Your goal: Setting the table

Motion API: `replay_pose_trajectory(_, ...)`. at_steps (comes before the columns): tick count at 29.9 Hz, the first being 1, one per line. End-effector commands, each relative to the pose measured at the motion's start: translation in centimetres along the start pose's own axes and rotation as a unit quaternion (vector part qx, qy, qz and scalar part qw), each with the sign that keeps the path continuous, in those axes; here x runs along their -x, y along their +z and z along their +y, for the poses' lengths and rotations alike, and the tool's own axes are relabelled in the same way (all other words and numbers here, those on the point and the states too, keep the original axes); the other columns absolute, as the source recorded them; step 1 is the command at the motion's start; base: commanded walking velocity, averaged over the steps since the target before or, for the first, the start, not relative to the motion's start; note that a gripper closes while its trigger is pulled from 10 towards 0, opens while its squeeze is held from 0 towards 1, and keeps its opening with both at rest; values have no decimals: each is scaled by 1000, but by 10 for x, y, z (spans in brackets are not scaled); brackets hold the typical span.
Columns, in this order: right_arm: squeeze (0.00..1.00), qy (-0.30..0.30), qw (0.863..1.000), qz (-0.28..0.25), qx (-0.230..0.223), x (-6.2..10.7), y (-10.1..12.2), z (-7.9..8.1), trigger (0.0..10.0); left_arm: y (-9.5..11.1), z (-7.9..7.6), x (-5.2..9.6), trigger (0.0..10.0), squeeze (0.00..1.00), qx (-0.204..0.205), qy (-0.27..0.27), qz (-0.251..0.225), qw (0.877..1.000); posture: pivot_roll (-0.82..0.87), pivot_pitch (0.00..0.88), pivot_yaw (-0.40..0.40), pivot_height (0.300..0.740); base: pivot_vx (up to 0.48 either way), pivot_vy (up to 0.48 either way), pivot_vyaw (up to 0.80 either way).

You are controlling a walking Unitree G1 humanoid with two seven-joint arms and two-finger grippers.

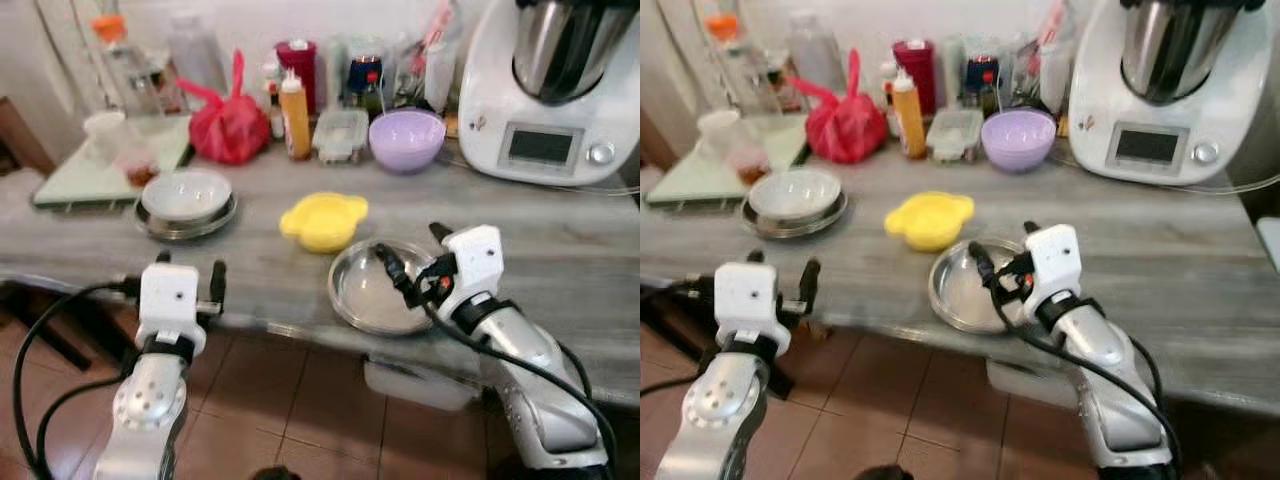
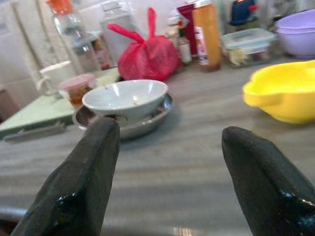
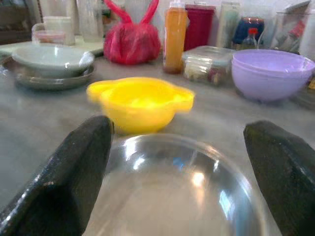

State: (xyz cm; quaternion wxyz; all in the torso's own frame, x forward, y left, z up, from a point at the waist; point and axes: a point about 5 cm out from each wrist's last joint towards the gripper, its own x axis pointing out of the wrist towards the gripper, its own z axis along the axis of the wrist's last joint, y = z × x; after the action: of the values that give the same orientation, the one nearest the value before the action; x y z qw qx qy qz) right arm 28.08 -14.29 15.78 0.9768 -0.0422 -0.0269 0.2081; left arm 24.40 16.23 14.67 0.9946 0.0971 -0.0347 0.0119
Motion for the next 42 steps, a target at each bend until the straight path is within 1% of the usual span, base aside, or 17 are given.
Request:
replay_pose_trajectory(1, 0, -1, 1000, -13, 5, -2, 5, 0, 10000, 3, 3, 0, 10000, 0, -8, 1, -3, 1000, -100, 45, 77, 740, -349, 0, 0)
replay_pose_trajectory(18, 0, -5, 1000, -13, 5, -6, 5, 1, 10000, 0, 2, -2, 10000, 0, -16, -10, 0, 1000, -98, 41, 77, 740, -348, 0, 0)
replay_pose_trajectory(22, 0, -3, 1000, -12, 5, -8, 4, 1, 10000, -1, 1, -2, 10000, 0, -17, -16, -3, 1000, -96, 41, 77, 740, -144, 0, 0)
replay_pose_trajectory(23, 0, -3, 1000, -12, 5, -8, 4, 2, 10000, -2, 1, -2, 10000, 0, -1, -16, 1, 1000, -94, 38, 76, 740, 0, 0, 0)
replay_pose_trajectory(24, 0, -3, 1000, -12, 5, -8, 4, 2, 10000, -2, 1, -2, 10000, 0, -1, -16, 1, 1000, -94, 38, 76, 740, 0, 0, 0)
replay_pose_trajectory(26, 0, -3, 1000, -13, 5, -9, 4, 2, 10000, -3, 1, -4, 10000, 0, 23, -17, 1, 1000, -93, 36, 76, 740, 0, 0, 0)
replay_pose_trajectory(29, 0, -2, 1000, -14, 6, -10, 4, 3, 10000, -2, -1, -5, 10000, 0, 41, -20, -4, 999, -93, 33, 75, 740, 0, 0, 0)
replay_pose_trajectory(36, 0, -4, 1000, -15, 9, -11, 4, 2, 10000, 0, -6, -7, 10000, 0, 45, -38, -9, 998, -93, 28, 72, 740, 0, 0, 0)
replay_pose_trajectory(39, 0, -4, 1000, -12, 10, -12, 3, 2, 10000, -1, -7, -7, 10000, 0, 52, -39, -7, 998, -93, 29, 71, 740, 0, 0, 0)
replay_pose_trajectory(42, 0, -4, 1000, -11, 11, -12, 3, 3, 10000, -1, -8, -9, 10000, 0, 51, -46, -8, 998, -94, 33, 74, 740, 0, 0, -621)
